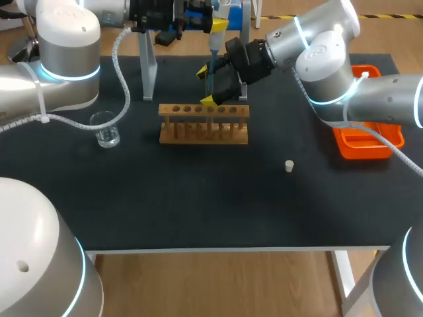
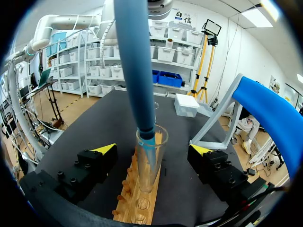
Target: Invert the test tube, pick up the pipette, mount the tip to pipette, aspirate from beaker and dispense into the tube, eject the tip, return the pipette, and cap with the stopper.
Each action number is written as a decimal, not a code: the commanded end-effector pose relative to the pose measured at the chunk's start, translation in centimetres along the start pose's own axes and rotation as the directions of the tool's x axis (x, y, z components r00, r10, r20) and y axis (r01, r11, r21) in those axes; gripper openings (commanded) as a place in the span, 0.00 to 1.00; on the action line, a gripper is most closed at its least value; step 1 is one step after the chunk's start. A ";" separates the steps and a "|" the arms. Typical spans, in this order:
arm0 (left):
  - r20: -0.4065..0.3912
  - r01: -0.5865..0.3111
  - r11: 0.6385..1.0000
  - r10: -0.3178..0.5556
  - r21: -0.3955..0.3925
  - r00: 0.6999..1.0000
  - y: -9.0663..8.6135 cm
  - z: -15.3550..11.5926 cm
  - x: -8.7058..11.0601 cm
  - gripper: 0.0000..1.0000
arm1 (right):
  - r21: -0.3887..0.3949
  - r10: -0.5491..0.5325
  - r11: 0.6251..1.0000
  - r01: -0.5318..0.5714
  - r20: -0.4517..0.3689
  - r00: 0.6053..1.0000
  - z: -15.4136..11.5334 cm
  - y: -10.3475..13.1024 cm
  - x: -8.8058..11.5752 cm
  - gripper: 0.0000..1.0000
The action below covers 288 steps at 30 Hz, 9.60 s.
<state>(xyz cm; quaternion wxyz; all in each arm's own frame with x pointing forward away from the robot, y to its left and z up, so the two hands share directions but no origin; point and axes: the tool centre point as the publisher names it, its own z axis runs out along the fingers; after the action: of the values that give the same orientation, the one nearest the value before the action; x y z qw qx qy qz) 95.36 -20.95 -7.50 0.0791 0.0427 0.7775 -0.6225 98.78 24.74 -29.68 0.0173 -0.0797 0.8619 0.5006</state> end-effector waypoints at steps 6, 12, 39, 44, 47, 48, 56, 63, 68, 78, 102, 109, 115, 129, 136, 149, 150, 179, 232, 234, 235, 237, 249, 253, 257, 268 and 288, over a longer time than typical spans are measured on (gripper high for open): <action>0.000 -0.002 1.000 0.002 0.002 1.000 0.0 -0.1 0.0 0.00 | 0.001 -0.001 1.000 0.001 0.000 1.000 -0.1 0.0 0.0 1.00; 0.000 -0.002 1.000 0.002 0.002 1.000 0.0 -0.1 0.0 0.00 | 0.002 0.005 1.000 -0.005 0.001 1.000 -0.6 0.1 0.3 1.00; 0.000 -0.002 1.000 0.002 0.002 1.000 0.0 -0.1 0.0 0.00 | 0.045 0.038 0.998 -0.048 0.213 0.976 -16.4 2.8 9.8 1.00; 0.000 -0.002 1.000 0.002 0.002 1.000 0.0 -0.1 0.0 0.00 | 0.033 0.050 0.998 -0.059 0.232 0.971 -17.6 3.4 10.4 1.00; 0.000 -0.002 1.000 0.002 0.002 1.000 0.0 -0.1 0.0 0.00 | 0.033 0.050 0.998 -0.059 0.232 0.971 -17.6 3.4 10.4 1.00; 0.000 -0.002 1.000 0.002 0.002 1.000 0.0 -0.1 0.0 0.00 | 0.033 0.050 0.998 -0.059 0.232 0.971 -17.6 3.4 10.4 1.00; 0.000 -0.002 1.000 0.002 0.002 1.000 0.0 -0.1 0.0 0.00 | 0.033 0.050 0.998 -0.059 0.232 0.971 -17.6 3.4 10.4 1.00; 0.000 -0.002 1.000 0.002 0.002 1.000 0.0 -0.1 0.0 0.00 | 0.019 0.065 0.997 -0.072 0.255 0.965 -19.4 5.3 10.7 1.00; 0.000 -0.002 1.000 0.002 0.002 1.000 0.0 -0.1 0.0 0.00 | -0.004 0.124 0.992 -0.129 0.296 0.947 -21.5 8.4 10.0 1.00; 0.000 -0.002 1.000 0.002 0.002 1.000 0.0 -0.1 0.0 0.00 | -0.139 0.225 0.971 -0.195 0.249 0.942 -24.6 15.3 8.2 1.00; 0.000 -0.002 1.000 0.002 0.002 1.000 0.0 -0.1 0.0 0.00 | -0.164 0.276 0.956 -0.243 0.226 0.934 -24.7 19.3 7.2 1.00; 0.000 -0.002 1.000 0.002 0.002 1.000 0.0 -0.1 0.0 0.00 | -0.156 0.298 0.951 -0.269 0.214 0.930 -24.9 21.0 7.0 1.00; 0.000 -0.002 1.000 0.002 0.002 1.000 0.0 -0.1 0.0 0.00 | -0.143 0.347 0.936 -0.322 0.214 0.913 -24.7 22.1 5.9 0.99; 0.000 -0.002 1.000 0.002 0.002 1.000 0.0 -0.1 0.0 0.00 | -0.123 0.378 0.925 -0.360 0.194 0.905 -23.2 24.3 4.9 0.00; 0.000 -0.002 1.000 0.002 0.002 1.000 0.0 -0.1 0.0 0.00 | -0.113 0.414 0.910 -0.399 0.187 0.891 -21.6 24.9 4.2 0.00; 0.000 -0.002 1.000 0.002 0.002 1.000 0.0 -0.1 0.0 0.00 | -0.091 0.437 0.899 -0.428 0.195 0.878 -19.6 24.7 2.4 0.00; 0.000 -0.002 1.000 0.002 0.002 1.000 0.0 -0.1 0.0 0.00 | -0.090 0.440 0.898 -0.431 0.198 0.876 -19.5 24.6 2.2 0.00; 0.000 -0.002 1.000 0.002 0.002 1.000 0.0 -0.1 0.0 0.00 | -0.072 0.452 0.891 -0.447 0.201 0.869 -18.1 23.9 0.6 0.00; 0.000 -0.002 1.000 0.002 0.002 1.000 0.0 -0.1 0.0 0.00 | -0.076 0.427 0.904 -0.421 0.195 0.883 -19.0 23.6 2.4 0.00; 0.000 -0.002 1.000 0.002 0.002 1.000 0.0 -0.1 0.0 0.00 | -0.074 0.428 0.904 -0.422 0.195 0.883 -19.0 23.5 2.4 0.00; 0.000 -0.002 1.000 0.002 0.002 1.000 0.0 -0.1 0.0 0.00 | -0.071 0.428 0.903 -0.423 0.195 0.882 -18.9 23.4 2.4 0.00; 0.000 -0.002 1.000 0.002 0.002 1.000 0.0 -0.1 0.0 0.00 | -0.068 0.429 0.903 -0.424 0.194 0.882 -18.8 23.4 2.4 0.00; 0.000 -0.002 1.000 0.002 0.002 1.000 0.0 -0.1 0.0 0.00 | -0.060 0.427 0.904 -0.424 0.189 0.884 -18.7 23.3 2.4 0.00; 0.000 -0.002 1.000 0.002 0.002 1.000 0.0 -0.1 0.0 0.00 | -0.058 0.427 0.904 -0.424 0.187 0.885 -18.6 23.1 2.5 0.00; 0.000 -0.002 1.000 0.002 0.002 1.000 0.0 -0.1 0.0 0.00 | -0.055 0.429 0.903 -0.426 0.186 0.884 -18.6 23.0 2.5 0.00; 0.000 -0.002 1.000 0.002 0.002 1.000 0.0 -0.1 0.0 0.00 | -0.048 0.436 0.899 -0.435 0.181 0.882 -18.3 22.5 2.6 0.00; 0.000 -0.002 1.000 0.002 0.002 1.000 0.0 -0.1 0.0 0.00 | -0.037 0.451 0.892 -0.451 0.171 0.876 -17.8 21.7 2.7 0.00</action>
<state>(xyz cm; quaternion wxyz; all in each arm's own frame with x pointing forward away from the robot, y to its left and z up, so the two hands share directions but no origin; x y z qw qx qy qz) 95.32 -20.89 -7.85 0.0785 0.0427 0.7782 -0.6217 93.54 19.60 -2.01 -0.0221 0.1680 0.8520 0.4954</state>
